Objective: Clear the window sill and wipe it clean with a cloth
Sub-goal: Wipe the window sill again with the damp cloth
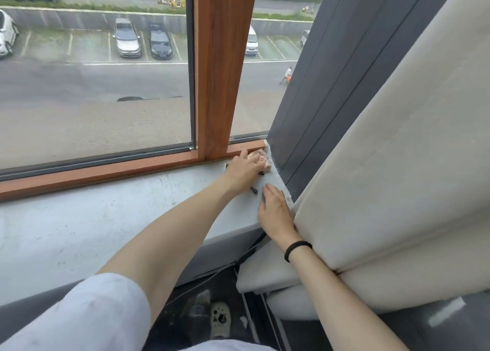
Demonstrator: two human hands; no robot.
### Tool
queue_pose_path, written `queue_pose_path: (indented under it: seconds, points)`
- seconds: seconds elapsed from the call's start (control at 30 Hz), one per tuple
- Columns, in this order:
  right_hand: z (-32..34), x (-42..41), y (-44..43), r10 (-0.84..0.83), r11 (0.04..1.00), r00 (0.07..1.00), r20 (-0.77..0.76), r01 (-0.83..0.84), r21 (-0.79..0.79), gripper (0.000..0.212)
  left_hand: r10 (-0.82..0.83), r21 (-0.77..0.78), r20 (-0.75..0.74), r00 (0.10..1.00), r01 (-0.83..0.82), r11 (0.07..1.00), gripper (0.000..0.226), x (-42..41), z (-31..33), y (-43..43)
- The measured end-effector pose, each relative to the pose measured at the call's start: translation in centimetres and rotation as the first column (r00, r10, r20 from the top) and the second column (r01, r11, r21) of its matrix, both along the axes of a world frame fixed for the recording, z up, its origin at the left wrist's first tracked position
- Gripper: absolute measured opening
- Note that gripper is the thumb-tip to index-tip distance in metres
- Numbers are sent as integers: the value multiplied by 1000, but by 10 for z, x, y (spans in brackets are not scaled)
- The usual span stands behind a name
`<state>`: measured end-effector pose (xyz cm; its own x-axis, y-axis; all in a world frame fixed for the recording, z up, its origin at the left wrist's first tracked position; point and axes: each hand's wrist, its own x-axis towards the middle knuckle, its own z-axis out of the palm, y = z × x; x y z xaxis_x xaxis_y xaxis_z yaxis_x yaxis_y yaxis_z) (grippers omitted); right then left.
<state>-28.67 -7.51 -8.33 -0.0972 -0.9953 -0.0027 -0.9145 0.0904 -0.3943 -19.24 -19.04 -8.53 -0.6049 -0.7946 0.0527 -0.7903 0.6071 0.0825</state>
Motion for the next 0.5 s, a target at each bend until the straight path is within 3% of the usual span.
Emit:
queue_pose_path:
  seconds: [0.13,0.27,0.33,0.43,0.5]
  points:
    - [2,18,-10,21,997,996,-91,-27,-71,40,40,-37,-131,991,-45,998,41,67,-15,24]
    - [4,53,-23,40,995,998,-51,-45,-90,39,76,-148,-242,967,-114,983,50,176,-25,53]
    - [6,68,-24,83,994,996,-46,-86,-71,39,133,-111,-264,955,-167,980,52,212,-25,63]
    - [7,83,-21,156,987,988,-16,-156,-24,43,266,-59,-361,894,-307,950,37,206,-24,73]
    - [6,86,-21,181,984,983,-19,-181,-4,44,193,-7,-345,919,-209,978,30,178,-27,81]
